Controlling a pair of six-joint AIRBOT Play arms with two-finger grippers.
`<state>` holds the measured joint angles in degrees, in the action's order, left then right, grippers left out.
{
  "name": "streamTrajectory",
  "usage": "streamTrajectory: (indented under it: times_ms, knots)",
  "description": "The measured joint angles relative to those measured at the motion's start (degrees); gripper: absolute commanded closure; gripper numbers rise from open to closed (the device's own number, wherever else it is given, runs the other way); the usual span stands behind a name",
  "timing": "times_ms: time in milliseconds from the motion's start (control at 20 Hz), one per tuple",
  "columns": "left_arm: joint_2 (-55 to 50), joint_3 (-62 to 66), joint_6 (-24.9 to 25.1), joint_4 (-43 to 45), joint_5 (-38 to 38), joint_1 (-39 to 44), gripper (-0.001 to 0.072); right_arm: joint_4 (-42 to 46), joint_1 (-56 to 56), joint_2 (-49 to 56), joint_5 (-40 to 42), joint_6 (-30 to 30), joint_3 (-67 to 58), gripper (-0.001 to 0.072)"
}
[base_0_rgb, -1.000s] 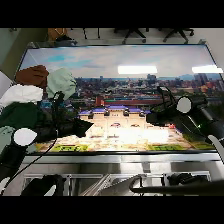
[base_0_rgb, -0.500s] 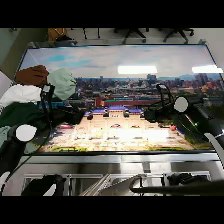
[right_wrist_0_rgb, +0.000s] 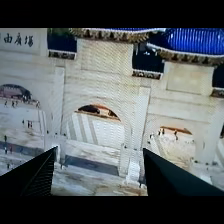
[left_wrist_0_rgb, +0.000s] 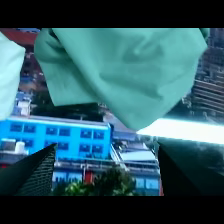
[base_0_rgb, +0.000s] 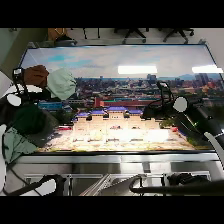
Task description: Fold the shirts.
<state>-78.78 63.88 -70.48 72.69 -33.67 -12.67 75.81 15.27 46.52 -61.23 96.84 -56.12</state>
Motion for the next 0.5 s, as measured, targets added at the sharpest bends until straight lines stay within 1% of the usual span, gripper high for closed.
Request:
streamTrajectory:
  times_ms: [150, 350, 400, 450, 500]
  knots:
    - [-11.32, 8.31, -0.96, 0.39, 0.72, 0.87, 0.0030, 0.02, -0.02, 0.00, 0.76, 1.07, 0.02, 0.0109]
    - [-23.50, 17.29, -4.15, 0.44, 0.24, 2.69, 0.0032, 0.02, -0.07, 0.00, 1.14, 2.62, 0.02, 0.0109]
    - [-25.90, 19.21, -4.79, 0.46, -0.15, 2.99, 0.0060, 0.02, -0.07, 0.00, 1.16, 3.04, 0.02, 0.0109]
    - [-27.91, 20.96, -5.49, 0.55, -0.90, 3.17, 0.0137, 0.02, -0.07, 0.00, 1.16, 3.26, 0.02, 0.0110]
    - [-29.75, 22.84, -6.16, 0.59, -1.99, 3.28, 0.0526, 0.02, -0.07, 0.00, 1.16, 3.56, 0.02, 0.0110]
